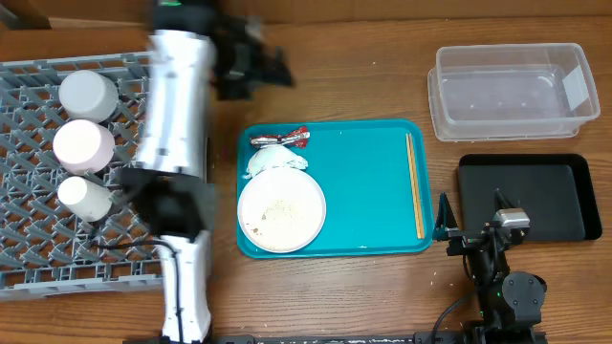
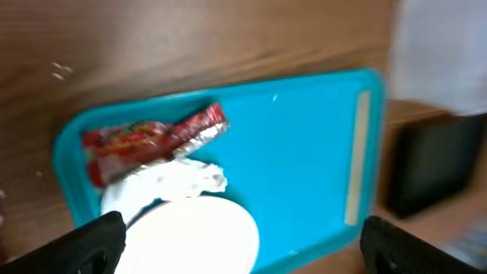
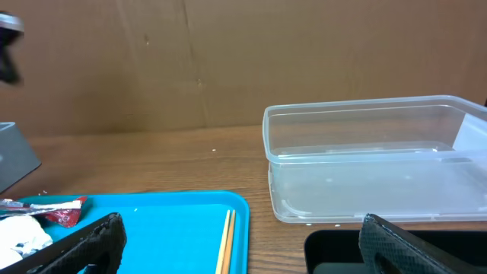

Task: Sort waste into correct bins and load items into the dishwasher
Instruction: 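Swing the left gripper from the rack over the teal tray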

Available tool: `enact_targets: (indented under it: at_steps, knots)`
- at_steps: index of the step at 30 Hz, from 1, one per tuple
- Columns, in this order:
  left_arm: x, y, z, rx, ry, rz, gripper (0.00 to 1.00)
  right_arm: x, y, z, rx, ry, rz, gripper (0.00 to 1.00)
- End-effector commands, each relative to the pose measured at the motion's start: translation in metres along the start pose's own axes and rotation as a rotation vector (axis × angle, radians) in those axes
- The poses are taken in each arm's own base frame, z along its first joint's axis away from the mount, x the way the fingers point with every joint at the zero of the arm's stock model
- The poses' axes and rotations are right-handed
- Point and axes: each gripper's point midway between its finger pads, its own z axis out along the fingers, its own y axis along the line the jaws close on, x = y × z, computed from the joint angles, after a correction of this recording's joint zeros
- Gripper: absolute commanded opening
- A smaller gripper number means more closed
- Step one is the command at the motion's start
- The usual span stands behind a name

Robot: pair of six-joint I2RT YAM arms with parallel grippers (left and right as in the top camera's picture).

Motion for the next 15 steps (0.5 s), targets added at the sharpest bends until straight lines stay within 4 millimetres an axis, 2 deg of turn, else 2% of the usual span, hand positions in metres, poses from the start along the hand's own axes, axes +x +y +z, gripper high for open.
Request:
enact_targets:
  at_steps: [1,5,8,15]
  knots:
    - [0.01,-0.017,0.022,-0.346,-0.076,0.016,1.0,0.001,-0.002,0.0,0.008,-0.008,-0.007,1.0]
    - [0.033,-0.086,0.065,-0.304,-0.06,0.184,1.0,0.001,-0.002,0.0,0.008,-0.008,-0.007,1.0]
    - [0.05,-0.122,0.093,-0.283,-0.058,0.228,1.0,0.001,-0.002,0.0,0.008,-0.008,-0.007,1.0]
    - [0.076,-0.166,0.153,-0.264,-0.068,0.195,0.95,0.001,-0.002,0.0,0.008,-0.008,-0.007,1.0]
